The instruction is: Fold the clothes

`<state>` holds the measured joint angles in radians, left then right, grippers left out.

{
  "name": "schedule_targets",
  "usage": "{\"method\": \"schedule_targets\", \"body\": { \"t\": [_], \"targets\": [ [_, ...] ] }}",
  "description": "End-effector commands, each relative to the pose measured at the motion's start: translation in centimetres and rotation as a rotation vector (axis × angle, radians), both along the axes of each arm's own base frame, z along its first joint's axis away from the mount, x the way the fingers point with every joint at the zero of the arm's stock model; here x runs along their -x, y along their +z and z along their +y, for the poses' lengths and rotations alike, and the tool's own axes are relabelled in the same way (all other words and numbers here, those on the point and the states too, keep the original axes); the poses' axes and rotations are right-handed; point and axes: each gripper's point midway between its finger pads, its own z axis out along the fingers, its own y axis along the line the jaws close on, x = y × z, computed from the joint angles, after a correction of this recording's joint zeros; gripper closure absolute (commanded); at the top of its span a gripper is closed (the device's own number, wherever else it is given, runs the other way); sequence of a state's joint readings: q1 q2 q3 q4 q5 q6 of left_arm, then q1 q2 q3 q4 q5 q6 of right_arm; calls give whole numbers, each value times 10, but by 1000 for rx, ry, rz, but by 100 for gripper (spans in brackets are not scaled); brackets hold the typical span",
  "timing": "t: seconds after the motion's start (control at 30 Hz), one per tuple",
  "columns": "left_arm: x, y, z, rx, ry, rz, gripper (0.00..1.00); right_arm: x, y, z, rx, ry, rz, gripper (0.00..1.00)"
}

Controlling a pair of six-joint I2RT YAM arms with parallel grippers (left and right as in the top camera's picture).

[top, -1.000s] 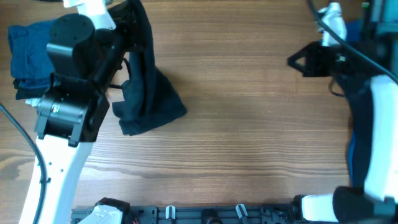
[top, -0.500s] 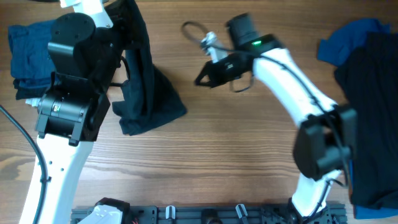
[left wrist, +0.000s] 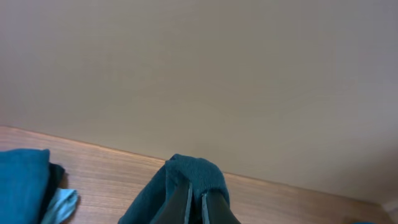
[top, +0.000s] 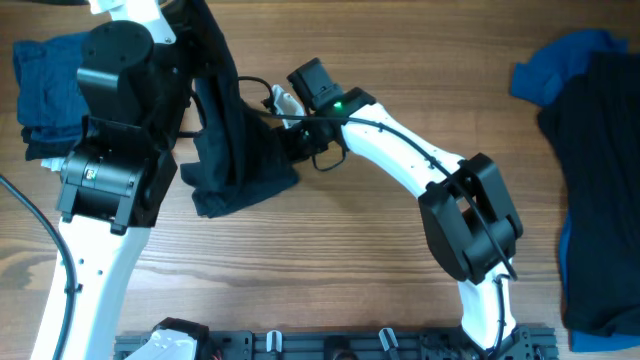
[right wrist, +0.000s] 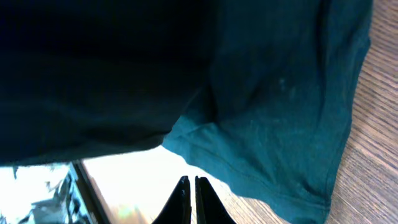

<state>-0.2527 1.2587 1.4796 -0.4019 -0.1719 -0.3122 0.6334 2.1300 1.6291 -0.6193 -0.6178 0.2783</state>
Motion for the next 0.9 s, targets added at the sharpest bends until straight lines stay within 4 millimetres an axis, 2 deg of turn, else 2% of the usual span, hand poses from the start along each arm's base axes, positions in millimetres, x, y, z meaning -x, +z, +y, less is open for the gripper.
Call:
{"method": "schedule_targets", "body": {
  "t": [0.0, 0.1, 0.3, 0.87],
  "targets": [
    [3, 13, 15, -22, 67, -36, 96, -4, -26, -5, 130, -159, 39, 96],
    [4, 13, 15, -22, 67, -34, 96, -6, -37, -7, 186, -236, 29, 96],
    [5, 13, 16, -22, 66, -35, 96, 4, -57, -5, 168, -230, 33, 96],
    [6, 10, 16, -26, 66, -19, 96, 7, -76, -4, 136, -269, 25, 96]
  ]
}}
